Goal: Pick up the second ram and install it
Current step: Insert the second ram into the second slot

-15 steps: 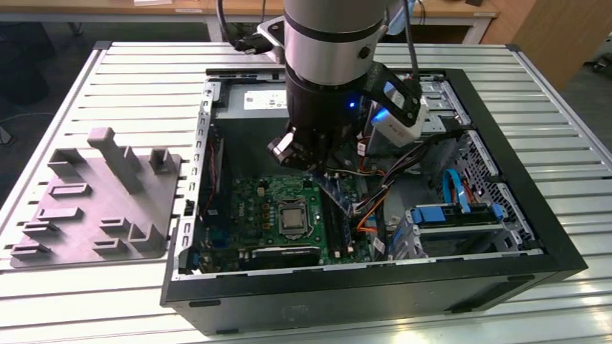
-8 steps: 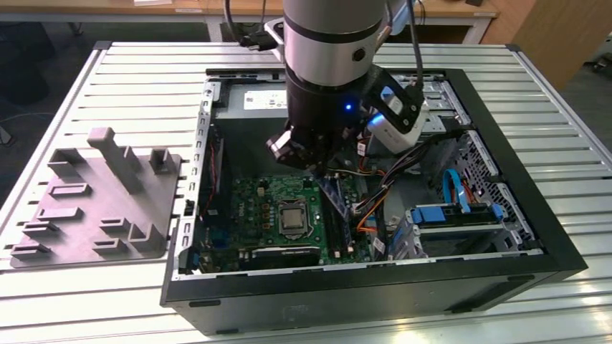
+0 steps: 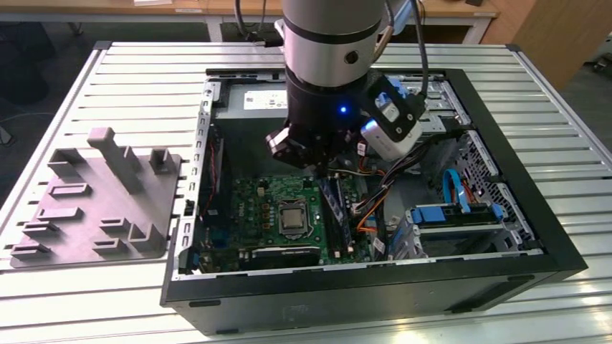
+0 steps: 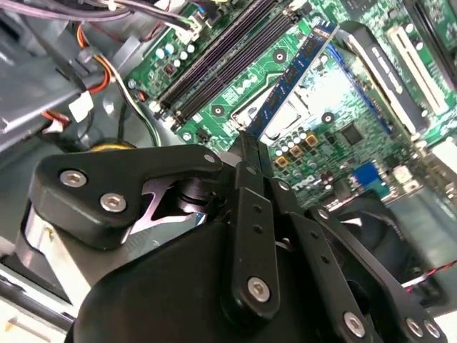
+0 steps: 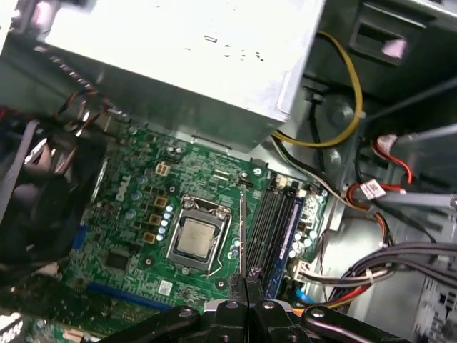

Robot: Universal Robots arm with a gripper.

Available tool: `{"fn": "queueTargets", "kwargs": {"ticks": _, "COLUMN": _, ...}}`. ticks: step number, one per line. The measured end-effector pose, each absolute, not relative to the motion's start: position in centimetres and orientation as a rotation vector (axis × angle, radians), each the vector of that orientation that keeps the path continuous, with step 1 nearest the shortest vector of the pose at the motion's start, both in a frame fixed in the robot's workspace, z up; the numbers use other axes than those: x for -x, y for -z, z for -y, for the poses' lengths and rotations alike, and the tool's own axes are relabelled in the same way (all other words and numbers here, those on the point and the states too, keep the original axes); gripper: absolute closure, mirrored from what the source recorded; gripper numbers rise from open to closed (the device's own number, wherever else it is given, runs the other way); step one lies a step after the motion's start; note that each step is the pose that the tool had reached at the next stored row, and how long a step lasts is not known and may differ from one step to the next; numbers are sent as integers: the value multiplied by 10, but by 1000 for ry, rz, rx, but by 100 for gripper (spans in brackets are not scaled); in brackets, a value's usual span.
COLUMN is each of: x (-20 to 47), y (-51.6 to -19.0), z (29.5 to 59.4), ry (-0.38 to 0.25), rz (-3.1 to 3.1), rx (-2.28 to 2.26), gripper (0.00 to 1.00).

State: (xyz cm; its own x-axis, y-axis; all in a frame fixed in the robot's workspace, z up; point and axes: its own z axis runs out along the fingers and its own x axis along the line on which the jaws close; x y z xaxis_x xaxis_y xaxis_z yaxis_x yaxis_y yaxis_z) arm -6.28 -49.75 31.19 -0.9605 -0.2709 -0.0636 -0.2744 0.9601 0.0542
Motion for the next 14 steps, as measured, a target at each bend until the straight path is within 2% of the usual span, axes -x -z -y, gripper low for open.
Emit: {"fn": "queueTargets", "kwargs": {"ticks": 14, "x": 63, "y": -311, "z": 497, "ry": -89, "rz": -3075, "rx": 162, "gripper": 89}}
